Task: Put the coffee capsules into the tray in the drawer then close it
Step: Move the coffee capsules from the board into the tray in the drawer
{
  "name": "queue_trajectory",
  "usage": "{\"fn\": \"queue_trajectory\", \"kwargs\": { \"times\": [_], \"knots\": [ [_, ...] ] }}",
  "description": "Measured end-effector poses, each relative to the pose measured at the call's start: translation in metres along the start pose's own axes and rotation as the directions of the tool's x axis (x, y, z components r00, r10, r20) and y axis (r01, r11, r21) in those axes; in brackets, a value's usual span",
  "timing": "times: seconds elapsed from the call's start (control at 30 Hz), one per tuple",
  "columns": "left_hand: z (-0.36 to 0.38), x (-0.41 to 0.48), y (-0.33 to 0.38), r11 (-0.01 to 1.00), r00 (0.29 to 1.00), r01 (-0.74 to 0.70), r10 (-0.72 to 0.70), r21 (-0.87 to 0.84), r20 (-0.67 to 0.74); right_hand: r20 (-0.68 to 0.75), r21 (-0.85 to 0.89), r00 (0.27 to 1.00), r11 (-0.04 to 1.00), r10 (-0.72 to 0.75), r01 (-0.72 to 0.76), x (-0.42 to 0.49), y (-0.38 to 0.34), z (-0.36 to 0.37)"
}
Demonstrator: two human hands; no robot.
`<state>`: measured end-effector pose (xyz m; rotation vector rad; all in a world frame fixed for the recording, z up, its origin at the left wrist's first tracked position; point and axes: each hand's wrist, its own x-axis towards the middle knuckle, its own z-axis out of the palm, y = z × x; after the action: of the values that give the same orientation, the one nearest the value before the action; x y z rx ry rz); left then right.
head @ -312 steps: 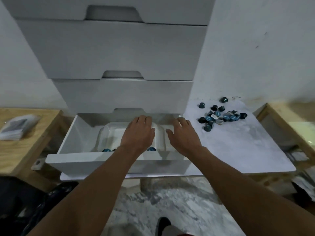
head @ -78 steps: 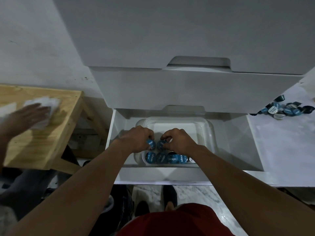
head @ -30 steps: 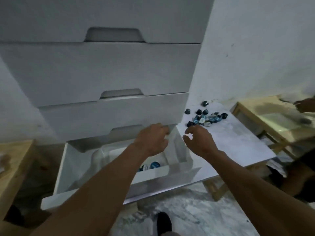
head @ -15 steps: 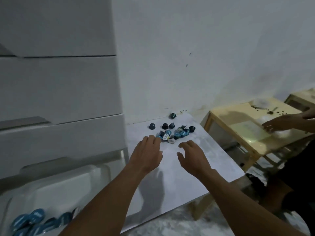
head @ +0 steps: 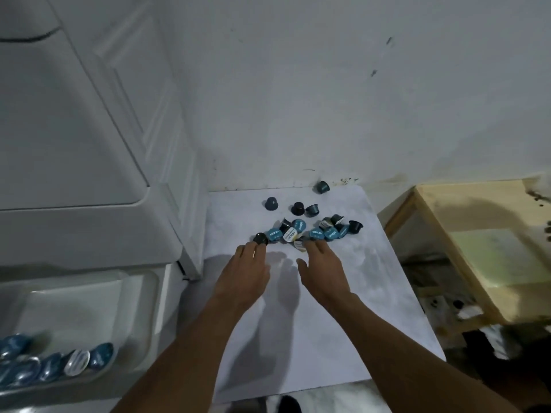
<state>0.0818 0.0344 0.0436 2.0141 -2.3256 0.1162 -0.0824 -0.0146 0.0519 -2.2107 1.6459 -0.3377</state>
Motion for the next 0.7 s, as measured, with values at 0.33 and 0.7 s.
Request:
{"fn": "queue_trajectory", "kwargs": {
  "times": [0.33, 0.7],
  "knots": [
    [0.049, 0.068, -0.034, 0.99, 0.995, -0.075, 0.068, 0.117, 0.069, 0.091, -0.007, 0.984, 0.988, 0.151, -0.151, 0.071, 0.014, 0.035],
    [0.078, 0.103, -0.044, 0.998, 0.969, 0.032, -0.019, -0.051, 0.248, 0.065, 0.012, 0.992, 0.994, 0.109, -0.109, 0.099, 0.024, 0.045]
  ]
}}
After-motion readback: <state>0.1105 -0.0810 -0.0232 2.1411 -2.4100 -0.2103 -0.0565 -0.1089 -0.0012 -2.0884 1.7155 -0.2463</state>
